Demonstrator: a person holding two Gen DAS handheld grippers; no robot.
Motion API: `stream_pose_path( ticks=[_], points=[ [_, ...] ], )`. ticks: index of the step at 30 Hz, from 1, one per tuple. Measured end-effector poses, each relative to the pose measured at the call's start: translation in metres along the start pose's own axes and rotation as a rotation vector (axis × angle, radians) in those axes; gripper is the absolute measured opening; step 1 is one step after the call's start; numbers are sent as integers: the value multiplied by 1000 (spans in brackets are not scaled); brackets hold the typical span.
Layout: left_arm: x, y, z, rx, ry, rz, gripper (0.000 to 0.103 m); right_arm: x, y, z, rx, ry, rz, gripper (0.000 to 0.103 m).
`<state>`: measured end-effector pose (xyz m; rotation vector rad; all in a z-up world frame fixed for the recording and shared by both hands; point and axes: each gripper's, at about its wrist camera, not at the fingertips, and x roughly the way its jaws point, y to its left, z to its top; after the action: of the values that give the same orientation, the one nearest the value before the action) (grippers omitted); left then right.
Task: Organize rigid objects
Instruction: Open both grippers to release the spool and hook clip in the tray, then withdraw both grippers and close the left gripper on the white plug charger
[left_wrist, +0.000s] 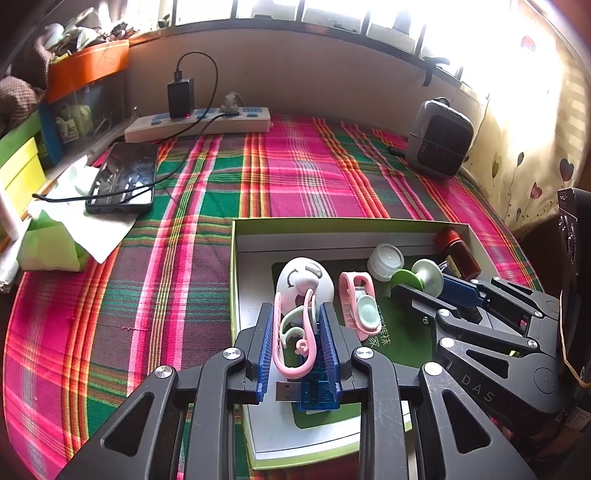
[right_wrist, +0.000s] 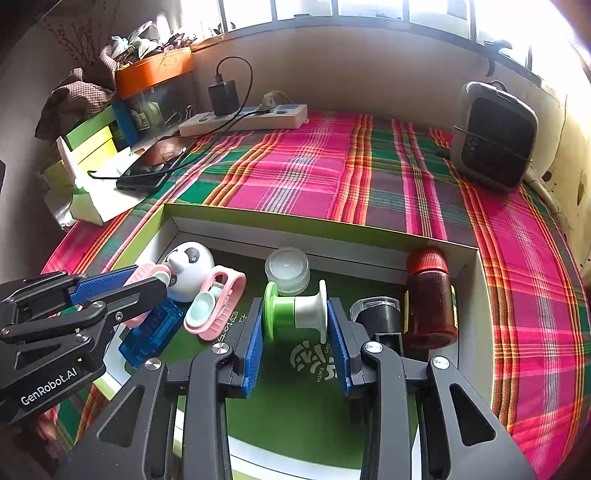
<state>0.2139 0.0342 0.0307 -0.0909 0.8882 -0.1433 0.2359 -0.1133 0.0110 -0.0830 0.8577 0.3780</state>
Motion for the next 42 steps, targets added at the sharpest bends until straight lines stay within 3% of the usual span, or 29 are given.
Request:
stream_pose_path(
  ticks=[17,26,42],
  points=[
    [-3,-6,-3,8,3,-12,36,-9,0,-2,15,-12,2,49],
    [-12,-7,-4,7,-14,7,45,-16,1,-5,23,-20,-7,49],
    [-37,-6,-12,3,-42,-12,45,-39,4,-14,40,-46,-13,49]
  ],
)
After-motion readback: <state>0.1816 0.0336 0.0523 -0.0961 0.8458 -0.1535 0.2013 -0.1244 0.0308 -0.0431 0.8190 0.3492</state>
